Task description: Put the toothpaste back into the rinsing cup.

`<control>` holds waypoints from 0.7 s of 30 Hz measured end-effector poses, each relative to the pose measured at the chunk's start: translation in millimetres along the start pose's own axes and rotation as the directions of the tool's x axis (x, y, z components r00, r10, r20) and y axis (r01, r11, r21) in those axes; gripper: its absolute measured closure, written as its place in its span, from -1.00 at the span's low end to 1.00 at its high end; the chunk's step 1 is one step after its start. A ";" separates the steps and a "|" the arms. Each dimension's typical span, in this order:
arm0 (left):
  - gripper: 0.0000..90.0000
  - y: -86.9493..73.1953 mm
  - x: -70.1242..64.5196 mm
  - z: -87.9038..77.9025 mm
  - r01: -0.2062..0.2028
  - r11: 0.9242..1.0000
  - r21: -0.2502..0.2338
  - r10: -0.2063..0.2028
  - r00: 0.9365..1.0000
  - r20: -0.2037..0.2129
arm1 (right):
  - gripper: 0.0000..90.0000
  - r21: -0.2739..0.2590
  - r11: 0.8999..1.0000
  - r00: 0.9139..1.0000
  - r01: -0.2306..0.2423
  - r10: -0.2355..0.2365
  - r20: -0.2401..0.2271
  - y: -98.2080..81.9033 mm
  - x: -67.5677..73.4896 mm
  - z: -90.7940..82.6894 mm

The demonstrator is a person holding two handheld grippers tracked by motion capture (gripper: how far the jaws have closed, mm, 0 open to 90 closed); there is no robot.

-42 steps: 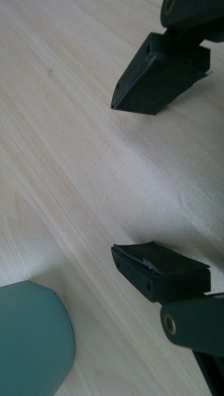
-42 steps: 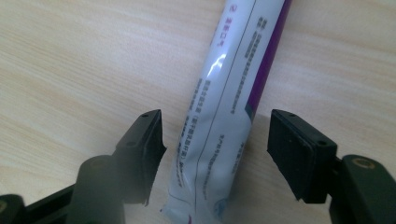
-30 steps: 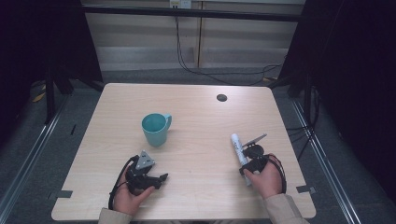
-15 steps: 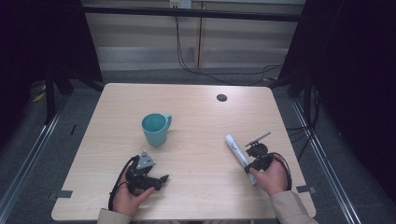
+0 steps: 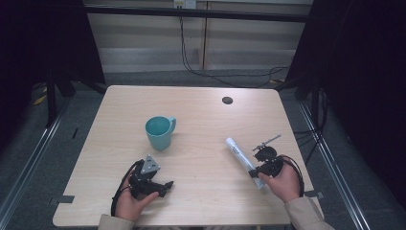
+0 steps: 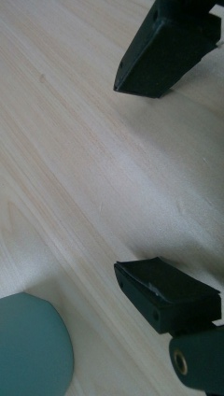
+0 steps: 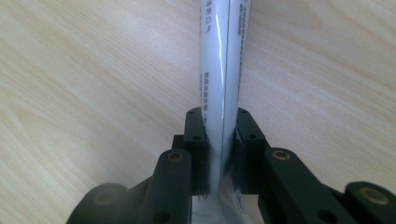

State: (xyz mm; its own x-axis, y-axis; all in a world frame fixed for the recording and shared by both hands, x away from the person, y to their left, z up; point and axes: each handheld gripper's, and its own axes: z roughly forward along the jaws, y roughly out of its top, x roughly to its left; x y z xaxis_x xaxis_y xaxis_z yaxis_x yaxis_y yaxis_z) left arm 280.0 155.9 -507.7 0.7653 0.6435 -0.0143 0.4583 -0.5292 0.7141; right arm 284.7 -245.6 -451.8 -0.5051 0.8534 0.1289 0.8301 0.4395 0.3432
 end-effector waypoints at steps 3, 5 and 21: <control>-0.77 0.4 0.5 0.0 -0.007 1.000 0.004 0.007 1.000 0.006 | 0.74 -0.008 1.000 1.000 0.029 -0.029 -0.012 1.9 5.4 -5.3; -0.77 0.4 0.4 0.3 -0.005 1.000 0.002 0.005 1.000 0.008 | 0.74 -0.019 0.999 0.998 0.043 -0.044 -0.035 2.3 7.6 -8.2; -0.64 23.9 0.0 -11.5 -0.103 0.992 0.079 0.098 0.993 0.060 | 0.73 -0.037 0.986 0.981 0.165 -0.167 -0.096 12.3 27.5 -16.5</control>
State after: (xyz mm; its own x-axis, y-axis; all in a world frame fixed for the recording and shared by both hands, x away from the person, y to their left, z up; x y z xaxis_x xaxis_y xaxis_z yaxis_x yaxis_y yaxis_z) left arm 285.7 149.6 -482.6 0.8323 0.5542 0.0144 0.4113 -0.6346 0.6543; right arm 277.1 -221.3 -428.7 -0.6573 0.7368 0.1585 0.7263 0.5632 0.3942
